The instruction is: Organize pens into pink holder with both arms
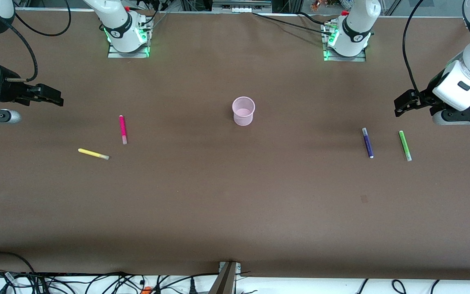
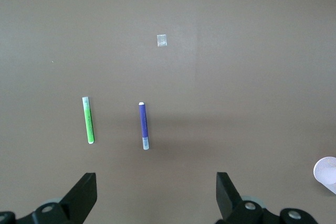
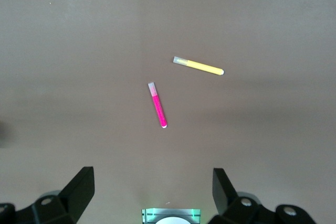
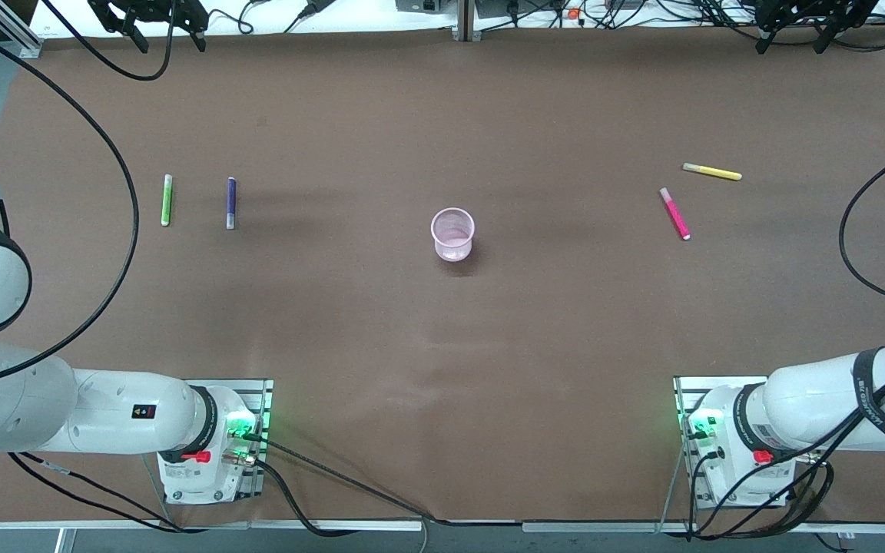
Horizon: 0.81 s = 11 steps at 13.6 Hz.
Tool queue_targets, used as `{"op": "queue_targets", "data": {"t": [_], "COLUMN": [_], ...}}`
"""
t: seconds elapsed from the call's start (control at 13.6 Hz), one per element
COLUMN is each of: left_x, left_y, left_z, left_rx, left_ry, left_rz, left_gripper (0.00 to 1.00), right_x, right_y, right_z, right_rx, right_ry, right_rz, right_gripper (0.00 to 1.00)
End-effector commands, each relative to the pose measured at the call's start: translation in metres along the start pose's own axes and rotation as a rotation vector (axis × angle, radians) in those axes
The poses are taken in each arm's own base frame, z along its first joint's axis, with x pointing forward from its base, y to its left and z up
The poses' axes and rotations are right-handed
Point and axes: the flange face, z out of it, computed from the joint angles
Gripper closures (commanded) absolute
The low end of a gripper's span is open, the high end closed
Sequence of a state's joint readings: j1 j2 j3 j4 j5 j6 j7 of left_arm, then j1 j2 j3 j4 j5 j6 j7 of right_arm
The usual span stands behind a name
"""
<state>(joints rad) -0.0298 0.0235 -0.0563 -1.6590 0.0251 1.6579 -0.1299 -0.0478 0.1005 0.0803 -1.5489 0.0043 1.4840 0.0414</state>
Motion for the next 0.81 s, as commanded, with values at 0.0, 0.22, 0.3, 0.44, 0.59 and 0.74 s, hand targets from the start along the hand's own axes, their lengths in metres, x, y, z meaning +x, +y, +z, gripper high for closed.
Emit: {"op": "queue_targets", "data": {"t": [0.0, 0.22, 0.3, 0.44, 0.59, 0.74], "left_x": [-0.004, -0.005, -0.005, -0.005, -0.005, -0.005], "left_y": [0.002, 0.004, 0.005, 0.005, 0.005, 0.005], "left_z": [-0.007, -0.007, -0.007, -0.007, -0.007, -0.007], "left_rx": [0.009, 0.009, 0.009, 0.009, 0.009, 0.009], "left_ry": [0.001, 0.002, 0.002, 0.002, 0.002, 0.002], "left_rz": [0.01, 0.015, 0.015, 0.015, 0.015, 0.015], "left_gripper": [0.0, 0.0, 0.0, 0.0, 0.0, 0.0], "right_x": [0.0, 0.0, 0.0, 0.0, 0.0, 0.005], "right_y": [0.001, 0.002, 0.004, 0.006, 0.006, 0.006], "right_z": [-0.004, -0.005, -0.005, -0.004, 0.002, 0.013], "right_rx": [0.005, -0.005, -0.02, -0.026, -0.027, -0.018], "right_ry": [-0.005, -0.003, -0.003, -0.004, -0.024, -0.05], "right_rz": [-0.009, -0.013, -0.014, -0.017, 0.004, -0.009], "right_gripper": [0.01, 0.01, 0.01, 0.0, 0.01, 0.01]}}
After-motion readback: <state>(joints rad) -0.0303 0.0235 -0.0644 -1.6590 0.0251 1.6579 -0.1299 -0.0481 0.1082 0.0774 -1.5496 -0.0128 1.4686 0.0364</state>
